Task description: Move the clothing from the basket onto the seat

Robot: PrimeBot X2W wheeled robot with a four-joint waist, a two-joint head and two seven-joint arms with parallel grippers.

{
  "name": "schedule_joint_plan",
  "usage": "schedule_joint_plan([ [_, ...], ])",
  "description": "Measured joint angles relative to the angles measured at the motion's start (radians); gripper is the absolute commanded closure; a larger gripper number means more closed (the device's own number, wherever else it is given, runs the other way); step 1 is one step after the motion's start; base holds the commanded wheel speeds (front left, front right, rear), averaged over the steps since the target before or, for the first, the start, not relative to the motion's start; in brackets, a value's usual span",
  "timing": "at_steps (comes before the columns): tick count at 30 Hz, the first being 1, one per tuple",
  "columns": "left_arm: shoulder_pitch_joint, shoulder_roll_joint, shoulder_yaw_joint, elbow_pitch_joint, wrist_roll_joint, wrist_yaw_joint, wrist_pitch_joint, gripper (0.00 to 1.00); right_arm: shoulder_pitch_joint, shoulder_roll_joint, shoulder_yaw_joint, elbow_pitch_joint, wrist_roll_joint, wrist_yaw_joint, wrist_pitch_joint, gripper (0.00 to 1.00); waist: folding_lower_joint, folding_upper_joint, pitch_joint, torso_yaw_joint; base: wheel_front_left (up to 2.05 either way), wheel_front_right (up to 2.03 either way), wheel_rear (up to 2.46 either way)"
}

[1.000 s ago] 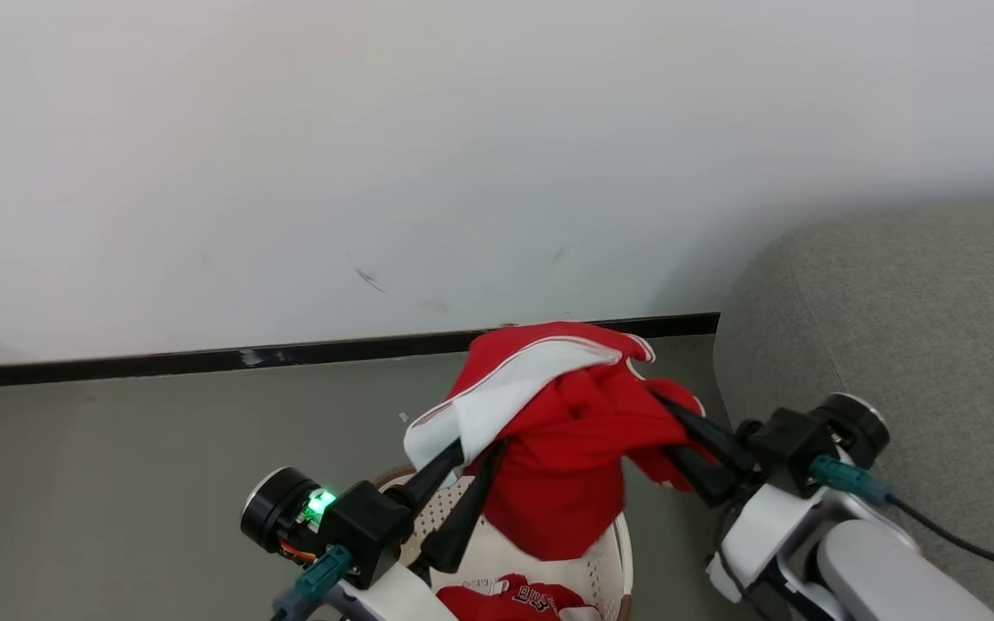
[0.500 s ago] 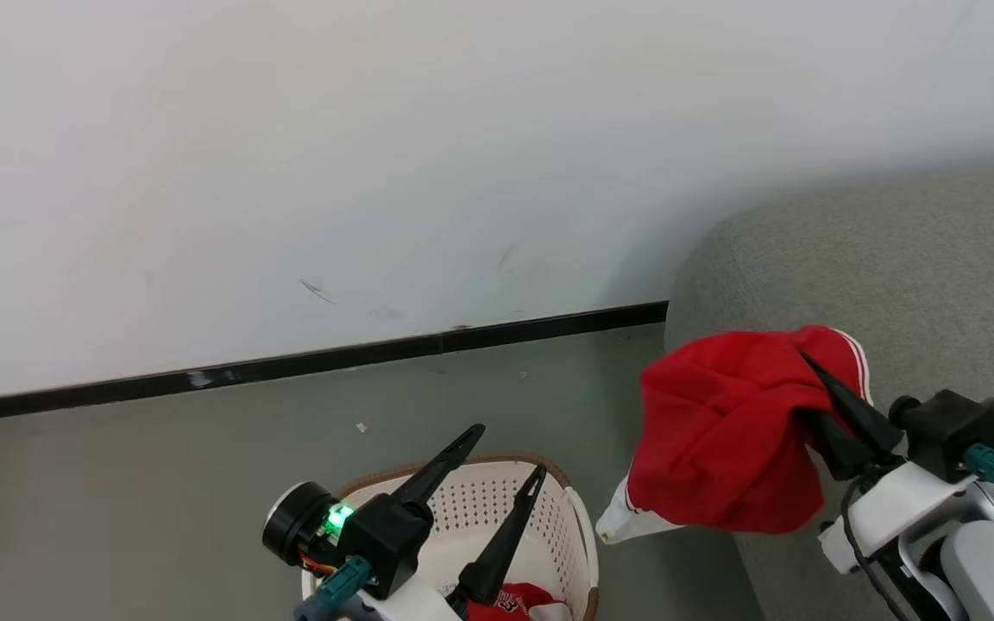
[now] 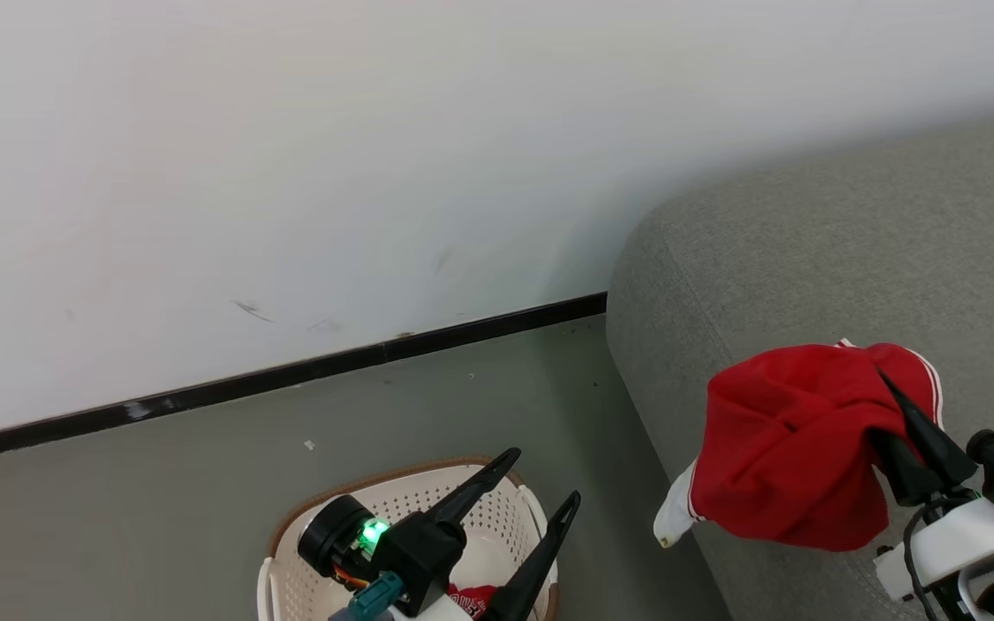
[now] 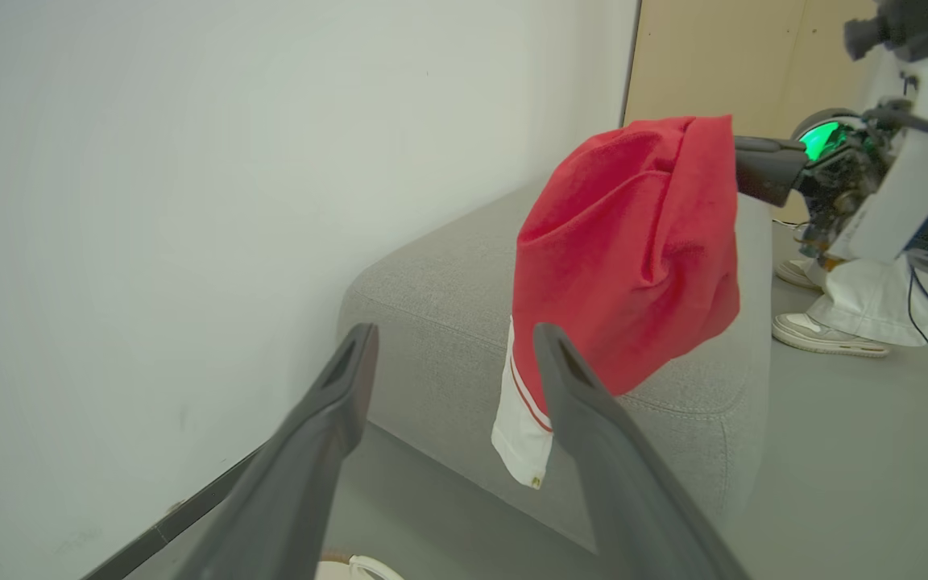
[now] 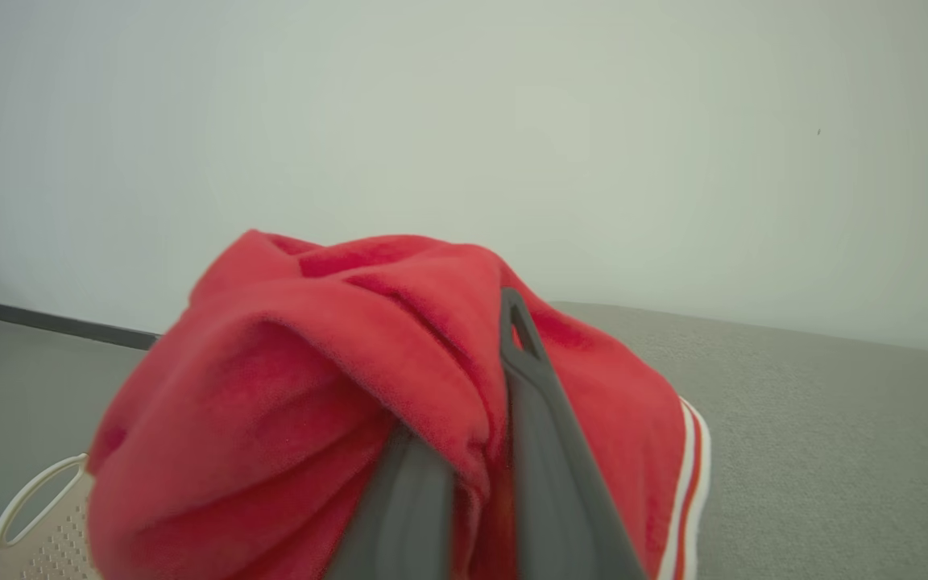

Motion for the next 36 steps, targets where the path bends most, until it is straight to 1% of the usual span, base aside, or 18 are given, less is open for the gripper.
schedule_joint_plan([
  [3, 0.0, 0.0, -0.008, 0.008, -0.002, -0.008, -0.009, 0.0, 0.027, 0.006, -0.025, -0.021, -0.007, 0.0, 0.0, 1.0, 0.0, 0.0, 0.001, -0.023, 0.0, 0.0, 0.0],
  [11, -0.002, -0.003, -0.015, 0.026, -0.011, -0.007, -0.027, 0.0, 0.088, 0.039, -0.06, -0.063, -0.017, 0.0, 0.0, 1.0, 0.0, 0.0, 0.004, -0.086, 0.0, 0.0, 0.0],
  [16, -0.002, -0.004, -0.014, 0.034, -0.011, 0.002, -0.038, 0.0, 0.105, 0.052, -0.038, -0.077, -0.017, 0.0, 0.0, 1.0, 0.0, 0.0, 0.008, -0.122, 0.0, 0.0, 0.0],
  [18, -0.002, -0.005, -0.011, 0.035, -0.011, 0.005, -0.044, 0.0, 0.102, 0.049, -0.014, -0.077, -0.015, 0.0, 0.0, 1.0, 0.0, 0.0, 0.011, -0.134, 0.0, 0.0, 0.0],
  [20, -0.002, -0.005, -0.002, 0.035, -0.011, 0.019, -0.044, 0.0, 0.097, 0.039, 0.013, -0.078, -0.014, 0.0, 0.0, 1.0, 0.0, 0.0, 0.015, -0.145, 0.0, 0.0, 0.0],
  [23, -0.002, -0.006, 0.011, 0.035, -0.011, 0.038, -0.049, 0.0, 0.041, 0.007, 0.042, -0.083, -0.014, 0.0, 0.0, 1.0, 0.0, 0.0, 0.026, -0.155, 0.0, 0.0, 0.0],
  [29, -0.003, -0.003, 0.032, 0.026, 0.002, 0.066, -0.048, 0.0, -0.162, -0.054, 0.034, -0.081, 0.011, 0.0, 0.0, 1.0, 0.0, 0.0, 0.058, -0.161, 0.0, 0.0, 0.0],
  [36, -0.027, 0.014, 0.052, -0.006, 0.027, 0.091, -0.043, 0.0, -0.333, -0.108, -0.009, 0.017, 0.072, 0.0, 0.0, 1.0, 0.0, 0.0, 0.104, -0.153, 0.0, 0.0, 0.0],
])
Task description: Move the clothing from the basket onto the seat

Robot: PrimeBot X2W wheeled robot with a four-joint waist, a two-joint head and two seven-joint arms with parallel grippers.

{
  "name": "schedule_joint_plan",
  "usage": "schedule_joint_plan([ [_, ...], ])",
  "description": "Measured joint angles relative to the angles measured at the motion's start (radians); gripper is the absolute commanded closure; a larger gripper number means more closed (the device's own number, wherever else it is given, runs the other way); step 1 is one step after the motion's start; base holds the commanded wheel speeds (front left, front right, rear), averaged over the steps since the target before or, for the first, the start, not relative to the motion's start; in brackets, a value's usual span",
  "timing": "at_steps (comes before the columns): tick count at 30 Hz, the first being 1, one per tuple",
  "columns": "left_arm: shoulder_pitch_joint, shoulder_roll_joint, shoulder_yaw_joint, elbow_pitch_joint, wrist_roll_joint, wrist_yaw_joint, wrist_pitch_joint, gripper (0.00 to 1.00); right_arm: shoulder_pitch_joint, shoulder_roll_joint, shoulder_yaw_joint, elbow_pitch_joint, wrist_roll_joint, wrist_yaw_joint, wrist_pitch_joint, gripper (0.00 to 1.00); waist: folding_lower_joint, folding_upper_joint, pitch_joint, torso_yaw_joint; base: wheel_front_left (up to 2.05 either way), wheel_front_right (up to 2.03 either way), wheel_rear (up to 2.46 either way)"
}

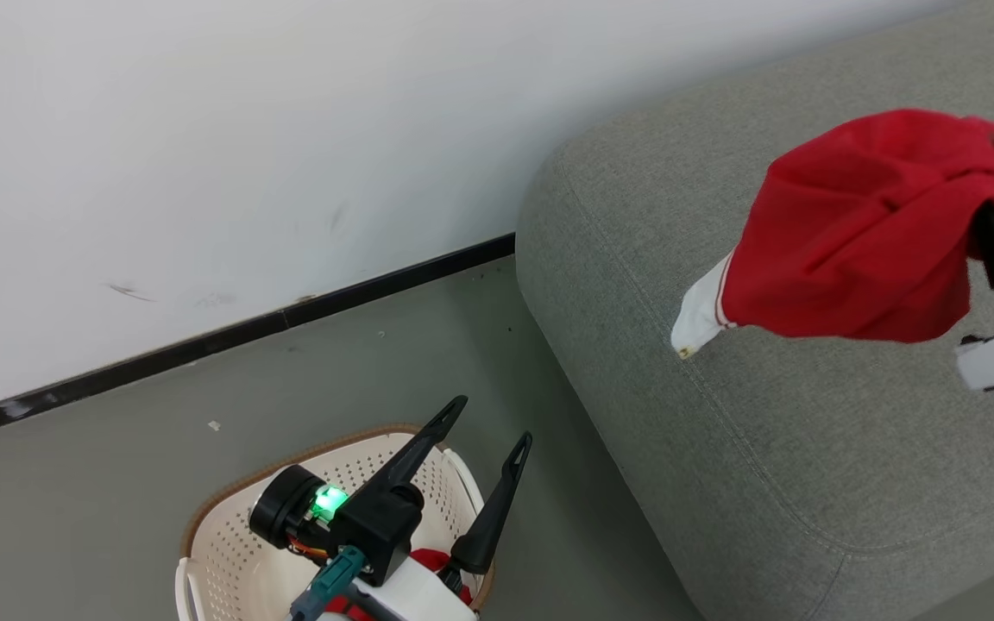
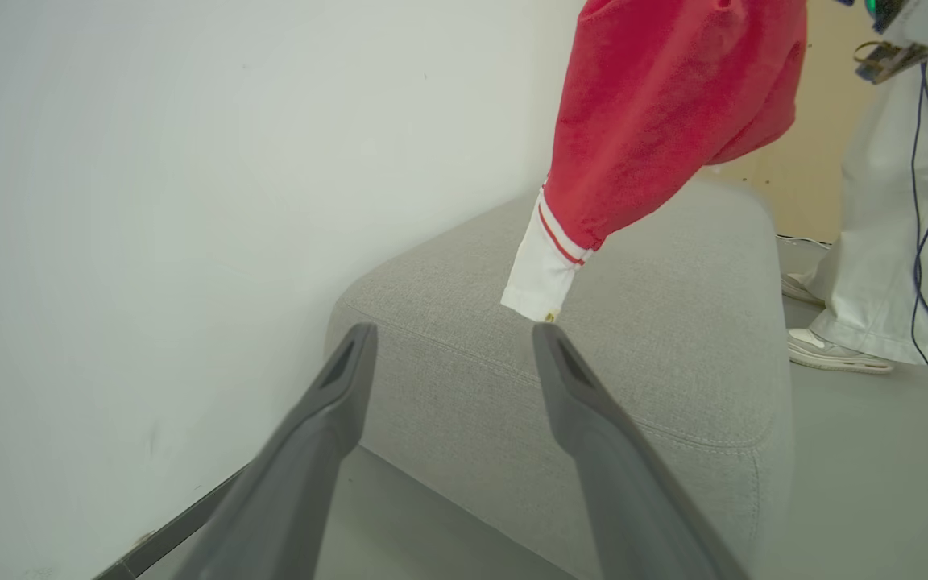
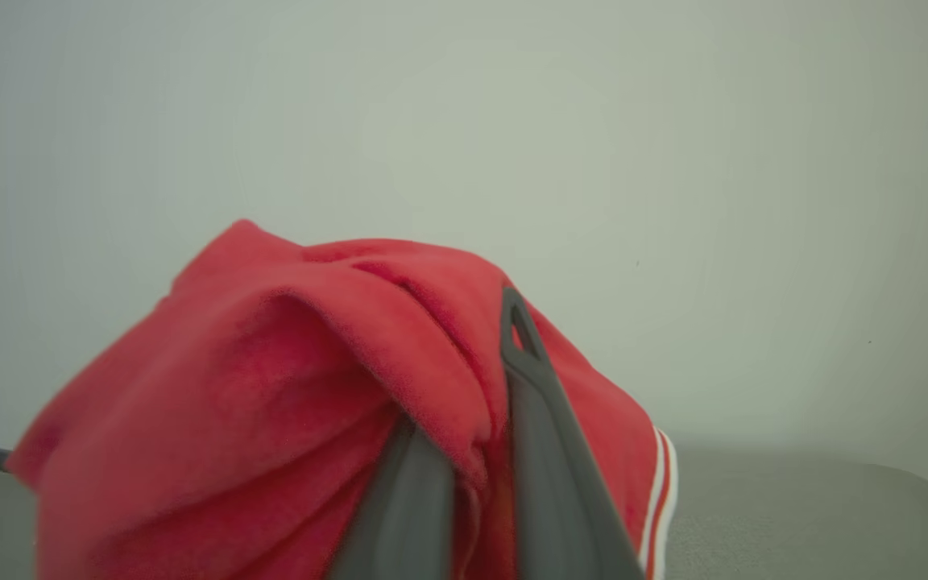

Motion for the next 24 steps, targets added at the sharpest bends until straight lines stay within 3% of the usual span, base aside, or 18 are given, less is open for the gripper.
schedule_joint_plan([
  [9, -0.019, 0.022, 0.002, -0.057, 0.018, 0.009, 0.026, 0.0, -0.177, -0.041, -0.116, 0.153, 0.074, 0.0, 0.009, 1.0, 0.0, 0.0, 0.067, 0.024, 0.0, 0.0, 0.0],
  [24, -0.094, 0.031, -0.034, -0.144, 0.067, 0.005, 0.072, 0.0, -0.259, -0.13, -0.202, 0.407, 0.054, 0.0, 0.008, 1.0, 0.0, 0.0, 0.175, 0.069, 0.0, 0.0, 0.0],
])
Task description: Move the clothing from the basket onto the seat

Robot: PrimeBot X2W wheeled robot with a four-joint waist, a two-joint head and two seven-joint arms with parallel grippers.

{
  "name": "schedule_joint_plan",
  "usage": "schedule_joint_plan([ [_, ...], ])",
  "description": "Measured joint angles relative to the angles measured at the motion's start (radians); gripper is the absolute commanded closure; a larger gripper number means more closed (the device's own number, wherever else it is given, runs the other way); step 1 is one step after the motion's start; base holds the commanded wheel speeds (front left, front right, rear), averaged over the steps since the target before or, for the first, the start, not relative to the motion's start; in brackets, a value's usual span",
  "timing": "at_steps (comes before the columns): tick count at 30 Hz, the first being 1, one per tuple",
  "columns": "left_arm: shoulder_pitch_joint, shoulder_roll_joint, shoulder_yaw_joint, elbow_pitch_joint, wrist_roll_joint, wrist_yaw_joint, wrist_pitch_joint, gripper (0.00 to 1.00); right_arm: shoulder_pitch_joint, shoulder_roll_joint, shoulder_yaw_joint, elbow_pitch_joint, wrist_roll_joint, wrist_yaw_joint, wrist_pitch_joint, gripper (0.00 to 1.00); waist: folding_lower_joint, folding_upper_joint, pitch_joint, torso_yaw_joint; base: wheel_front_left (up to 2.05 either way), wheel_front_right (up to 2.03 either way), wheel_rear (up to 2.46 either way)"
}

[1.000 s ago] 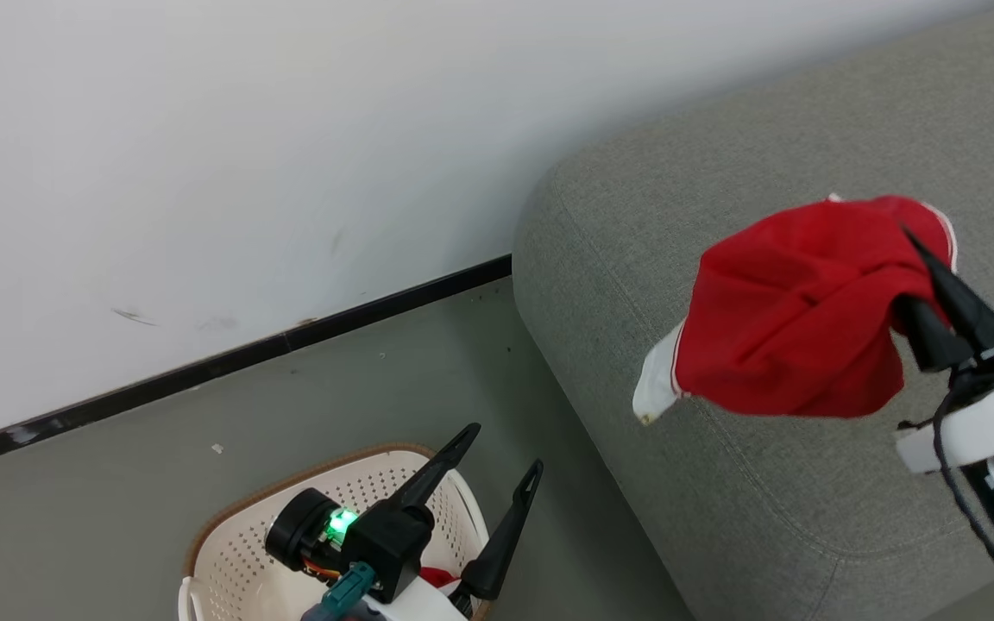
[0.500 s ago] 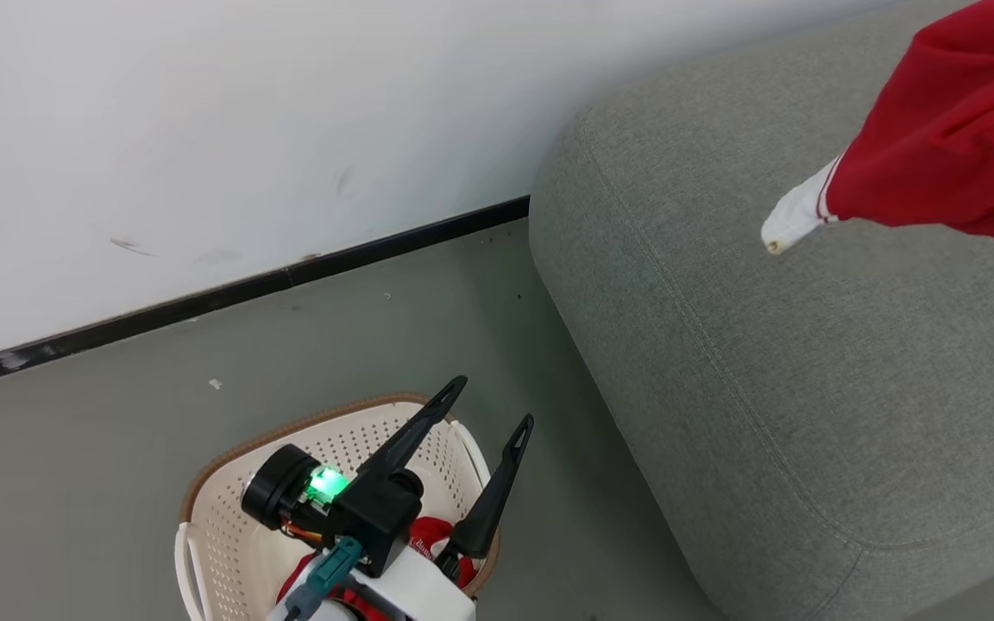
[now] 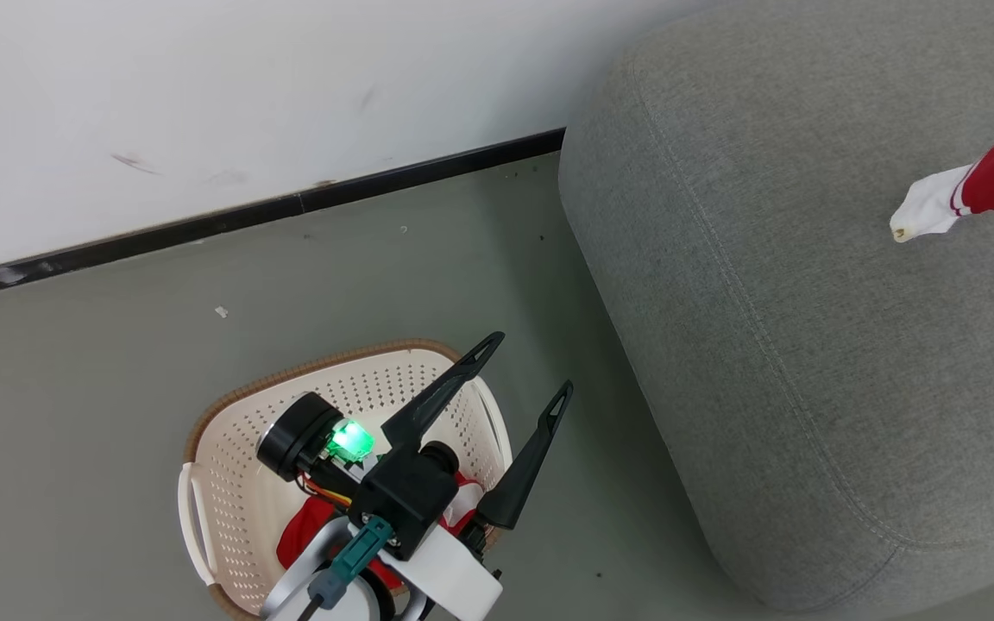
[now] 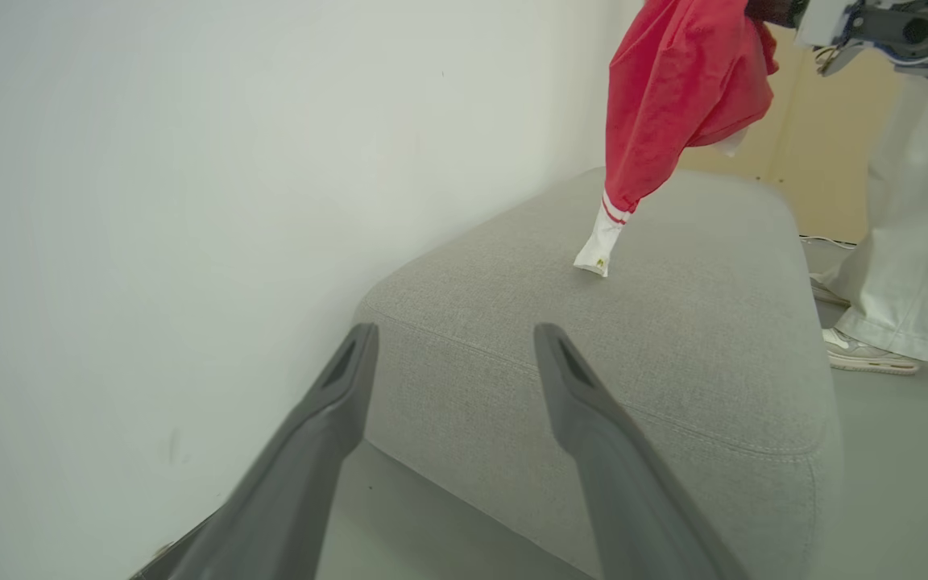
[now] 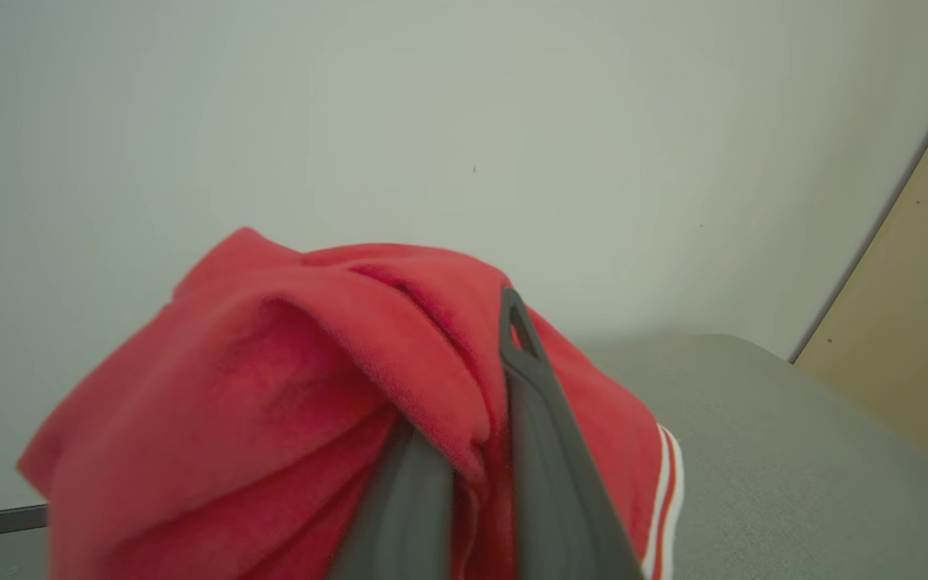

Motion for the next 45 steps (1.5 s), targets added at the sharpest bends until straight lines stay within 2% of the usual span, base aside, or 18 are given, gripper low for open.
schedule_joint_plan([
  [6, -0.025, 0.007, -0.012, -0.024, 0.008, -0.009, 0.02, 0.0, -0.025, -0.02, -0.047, 0.071, -0.019, 0.0, -0.001, 1.0, 0.0, 0.0, 0.045, 0.017, 0.0, 0.0, 0.0],
  [14, -0.062, 0.013, -0.021, -0.04, 0.023, -0.026, 0.051, 0.0, -0.017, 0.093, -0.048, 0.172, -0.018, 0.0, -0.002, 1.0, 0.0, 0.0, 0.112, 0.031, 0.0, 0.0, 0.0],
  [18, -0.07, 0.016, -0.02, -0.045, 0.029, -0.026, 0.052, 0.0, 0.001, 0.136, -0.045, 0.177, -0.021, 0.0, -0.002, 1.0, 0.0, 0.0, 0.139, 0.034, 0.0, 0.0, 0.0],
  [30, -0.106, 0.022, -0.005, -0.049, 0.038, -0.03, 0.052, 0.0, 0.027, 0.212, -0.089, 0.176, -0.063, 0.0, -0.002, 1.0, 0.0001, 0.0, 0.198, 0.037, 0.0, 0.0, 0.0],
  [31, -0.106, 0.024, -0.002, -0.047, 0.038, -0.033, 0.052, 0.0, 0.027, 0.221, -0.09, 0.175, -0.069, 0.0, -0.002, 0.97, 0.0, -0.0001, 0.2, 0.037, 0.0, 0.0, 0.0],
  [33, -0.106, 0.028, 0.002, -0.043, 0.038, -0.034, 0.051, 0.0, 0.027, 0.239, -0.1, 0.177, -0.073, 0.0, -0.002, 0.7, 0.0001, 0.0, 0.201, 0.035, 0.0, 0.0, 0.0],
  [34, -0.106, 0.028, 0.004, -0.041, 0.038, -0.034, 0.051, 0.0, 0.028, 0.242, -0.104, 0.178, -0.076, 0.0, -0.002, 0.62, 0.0001, 0.0, 0.2, 0.034, 0.0, 0.0, 0.0],
  [39, -0.106, 0.029, 0.009, -0.028, 0.038, -0.034, 0.05, 0.0, 0.051, 0.256, -0.108, 0.179, -0.106, 0.0, -0.002, 0.6, 0.0, 0.0, 0.195, 0.031, 0.0, 0.0, 0.0],
  [41, -0.106, 0.029, 0.009, -0.025, 0.038, -0.034, 0.049, 0.0, 0.059, 0.268, -0.11, 0.176, -0.113, 0.0, -0.002, 0.54, 0.0, 0.0, 0.193, 0.029, 0.0, 0.0, 0.0],
  [42, -0.106, 0.029, 0.009, -0.023, 0.038, -0.034, 0.047, 0.0, 0.062, 0.272, -0.112, 0.173, -0.114, 0.0, -0.002, 0.43, 0.0, 0.0, 0.191, 0.028, 0.0, 0.0, 0.0],
  [43, -0.106, 0.029, 0.01, -0.022, 0.037, -0.034, 0.047, 0.0, 0.064, 0.276, -0.116, 0.168, -0.114, 0.0, -0.002, 0.16, 0.0, 0.0, 0.19, 0.027, 0.0, 0.0, 0.0],
  [44, -0.106, 0.028, 0.011, -0.02, 0.037, -0.034, 0.046, 0.0, 0.065, 0.279, -0.124, 0.16, -0.114, 0.0, -0.002, 0.0, 0.0001, 0.0, 0.189, 0.026, 0.0, 0.0, 0.0],
  [45, -0.106, 0.028, 0.012, -0.017, 0.036, -0.034, 0.042, 0.0, 0.066, 0.28, -0.13, 0.146, -0.114, 0.0, -0.002, 0.0, 0.0, 0.0, 0.187, 0.025, 0.0, 0.0, 0.0],
])
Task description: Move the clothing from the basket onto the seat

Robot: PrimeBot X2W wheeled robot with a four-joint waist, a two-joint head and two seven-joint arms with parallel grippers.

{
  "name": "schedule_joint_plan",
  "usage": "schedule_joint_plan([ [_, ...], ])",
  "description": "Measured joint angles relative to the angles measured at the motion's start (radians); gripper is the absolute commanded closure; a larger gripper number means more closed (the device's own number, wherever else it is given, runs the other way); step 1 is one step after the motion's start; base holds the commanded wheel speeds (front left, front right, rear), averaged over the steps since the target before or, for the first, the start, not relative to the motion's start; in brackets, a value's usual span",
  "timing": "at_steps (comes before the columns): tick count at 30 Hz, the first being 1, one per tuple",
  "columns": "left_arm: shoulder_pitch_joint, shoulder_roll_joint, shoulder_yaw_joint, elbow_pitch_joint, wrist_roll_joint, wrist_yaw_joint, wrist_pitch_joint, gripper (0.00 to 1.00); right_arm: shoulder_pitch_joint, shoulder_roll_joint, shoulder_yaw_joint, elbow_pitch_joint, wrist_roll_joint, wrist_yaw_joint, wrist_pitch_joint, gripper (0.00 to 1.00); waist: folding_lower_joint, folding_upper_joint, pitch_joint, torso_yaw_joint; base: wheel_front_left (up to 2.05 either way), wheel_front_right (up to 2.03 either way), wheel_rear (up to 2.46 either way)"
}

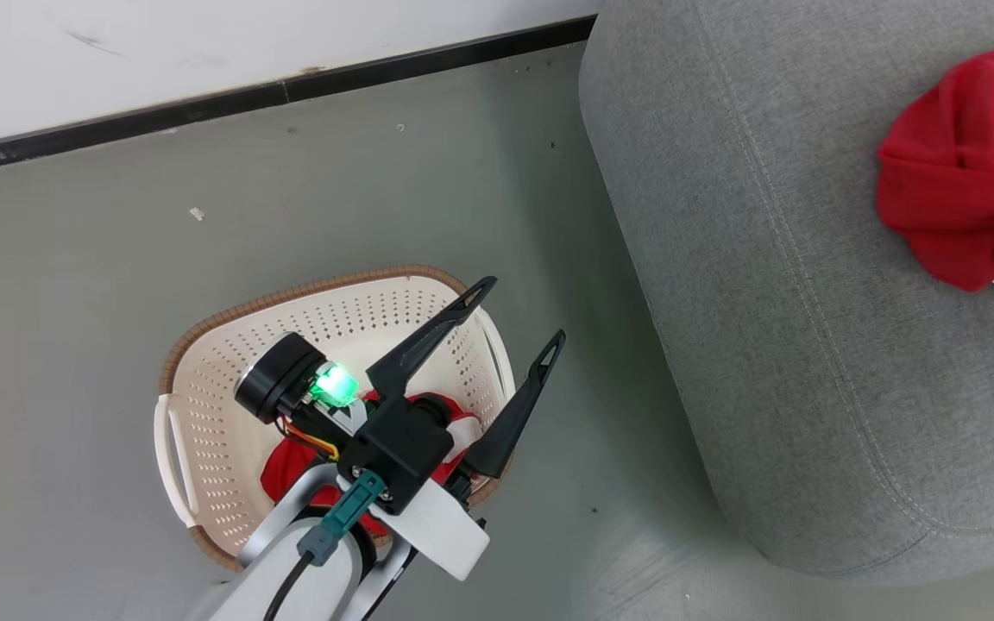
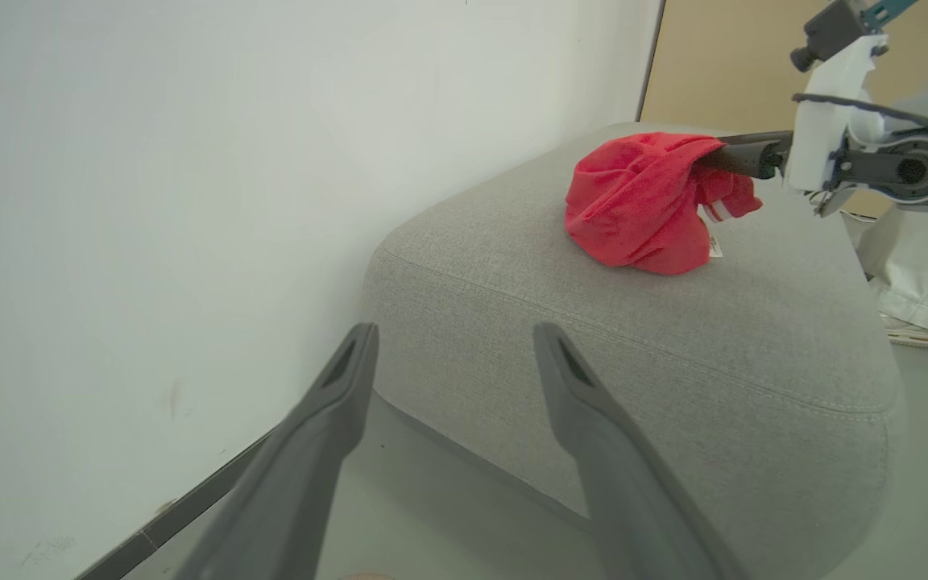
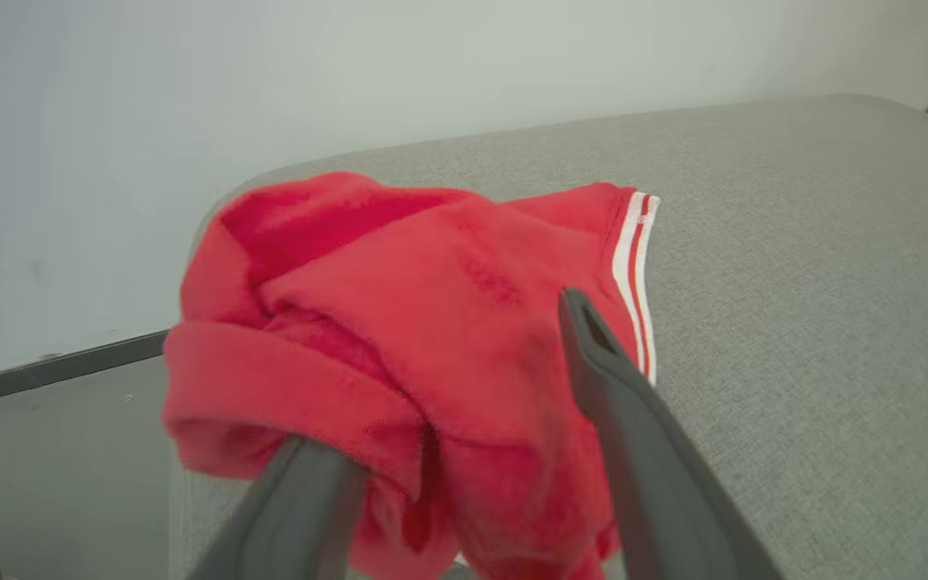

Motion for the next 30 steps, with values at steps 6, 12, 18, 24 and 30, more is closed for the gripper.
schedule_joint_plan([
  [6, 0.0, -0.001, 0.011, 0.016, -0.009, 0.001, -0.017, 0.0, 0.083, 0.015, -0.012, -0.074, -0.003, 0.0, -0.005, 0.0, 0.0, 0.0, -0.012, -0.009, 0.0, 0.0, 0.0],
  [12, 0.001, -0.002, 0.028, 0.031, -0.02, 0.002, -0.042, 0.0, 0.185, 0.047, -0.009, -0.139, -0.018, 0.0, -0.007, 0.0, 0.0, 0.0, -0.03, -0.019, 0.0, 0.0, 0.0],
  [18, 0.004, 0.0, 0.051, 0.05, -0.037, 0.012, -0.065, 0.0, 0.262, 0.079, 0.011, -0.201, -0.026, 0.0, -0.007, 0.0, 0.0, 0.0, -0.053, -0.031, 0.0, 0.0, 0.0],
  [24, 0.027, 0.001, 0.081, 0.066, -0.047, 0.03, -0.095, 0.0, 0.303, 0.093, 0.043, -0.276, -0.029, 0.0, -0.007, 0.0, 0.0, 0.0, -0.083, -0.039, 0.0, 0.0, 0.0],
  [30, 0.057, 0.005, 0.128, 0.091, -0.065, 0.058, -0.126, 0.0, 0.303, 0.102, 0.102, -0.355, -0.038, 0.0, -0.007, 0.0, 0.0, 0.0, -0.117, -0.037, 0.0, 0.0, 0.0],
])
